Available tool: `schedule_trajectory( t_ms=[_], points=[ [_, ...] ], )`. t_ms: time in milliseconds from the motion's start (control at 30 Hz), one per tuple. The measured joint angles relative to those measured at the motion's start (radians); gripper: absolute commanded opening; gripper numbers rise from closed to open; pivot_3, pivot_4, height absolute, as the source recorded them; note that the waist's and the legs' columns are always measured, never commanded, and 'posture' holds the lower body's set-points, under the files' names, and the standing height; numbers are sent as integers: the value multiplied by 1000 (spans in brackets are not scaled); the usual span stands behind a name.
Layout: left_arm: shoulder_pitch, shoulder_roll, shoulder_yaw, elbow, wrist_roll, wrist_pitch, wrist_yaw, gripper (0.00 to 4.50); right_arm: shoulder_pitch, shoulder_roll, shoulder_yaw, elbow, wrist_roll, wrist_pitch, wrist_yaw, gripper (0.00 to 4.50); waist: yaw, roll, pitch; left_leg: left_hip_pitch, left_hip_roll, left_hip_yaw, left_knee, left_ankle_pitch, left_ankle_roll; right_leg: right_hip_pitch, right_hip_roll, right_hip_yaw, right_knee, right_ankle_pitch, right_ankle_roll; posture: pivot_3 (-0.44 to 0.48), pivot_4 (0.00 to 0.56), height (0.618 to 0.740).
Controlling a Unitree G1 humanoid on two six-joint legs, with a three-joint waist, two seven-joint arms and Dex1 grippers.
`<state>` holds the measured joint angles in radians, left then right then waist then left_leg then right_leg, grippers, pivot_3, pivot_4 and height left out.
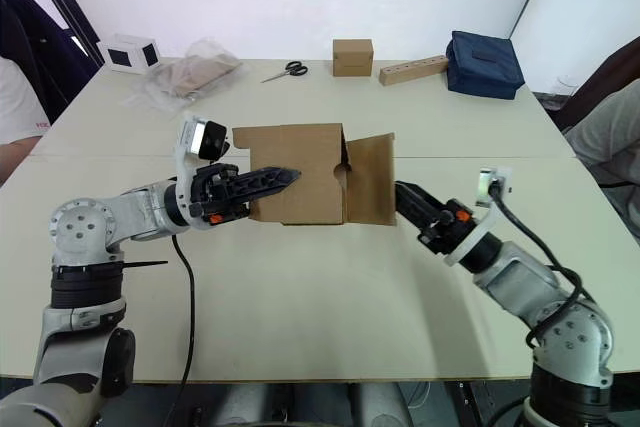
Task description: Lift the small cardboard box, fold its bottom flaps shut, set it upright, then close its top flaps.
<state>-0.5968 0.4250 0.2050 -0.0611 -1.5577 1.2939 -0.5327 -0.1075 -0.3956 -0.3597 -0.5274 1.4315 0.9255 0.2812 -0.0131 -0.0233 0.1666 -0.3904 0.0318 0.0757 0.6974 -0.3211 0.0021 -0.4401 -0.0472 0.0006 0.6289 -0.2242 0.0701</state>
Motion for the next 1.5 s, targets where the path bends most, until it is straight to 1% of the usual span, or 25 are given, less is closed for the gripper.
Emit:
schedule_trajectory(
  t_ms=[233, 433, 667, 1167, 1500],
  points=[
    [0, -1, -9, 0, -6, -18, 19, 0, -25, -8, 57, -63, 138, -72, -115, 3514, 0, 0, 0, 0, 0, 0, 0, 0, 0, 0, 0, 0, 0, 0, 0, 0, 150, 740],
    [1, -2, -19, -1, -15, -26, 35, 0, -13, -17, 118, -80, 169, -120, -158, 3514, 0, 0, 0, 0, 0, 0, 0, 0, 0, 0, 0, 0, 0, 0, 0, 0, 150, 740],
    [8, 2, -24, -2, -24, -39, 44, 0, 2, -53, 124, -89, 233, -175, -179, 3514, 0, 0, 0, 0, 0, 0, 0, 0, 0, 0, 0, 0, 0, 0, 0, 0, 150, 740],
    [9, 2, -27, -22, -36, -47, 57, 0, 31, -91, 125, -85, 234, -225, -162, 3514, 1, 0, 0, 0, 0, 0, 0, 0, 0, 0, 0, 0, 0, 0, 0, 0, 150, 740],
    [29, 5, -30, -22, -44, -59, 61, 0, 42, -105, 124, -88, 272, -255, -160, 3514, 1, 0, 0, 0, 0, 0, 0, 0, 0, 0, 0, 0, 0, 0, 0, 0, 150, 740]
  ],
)
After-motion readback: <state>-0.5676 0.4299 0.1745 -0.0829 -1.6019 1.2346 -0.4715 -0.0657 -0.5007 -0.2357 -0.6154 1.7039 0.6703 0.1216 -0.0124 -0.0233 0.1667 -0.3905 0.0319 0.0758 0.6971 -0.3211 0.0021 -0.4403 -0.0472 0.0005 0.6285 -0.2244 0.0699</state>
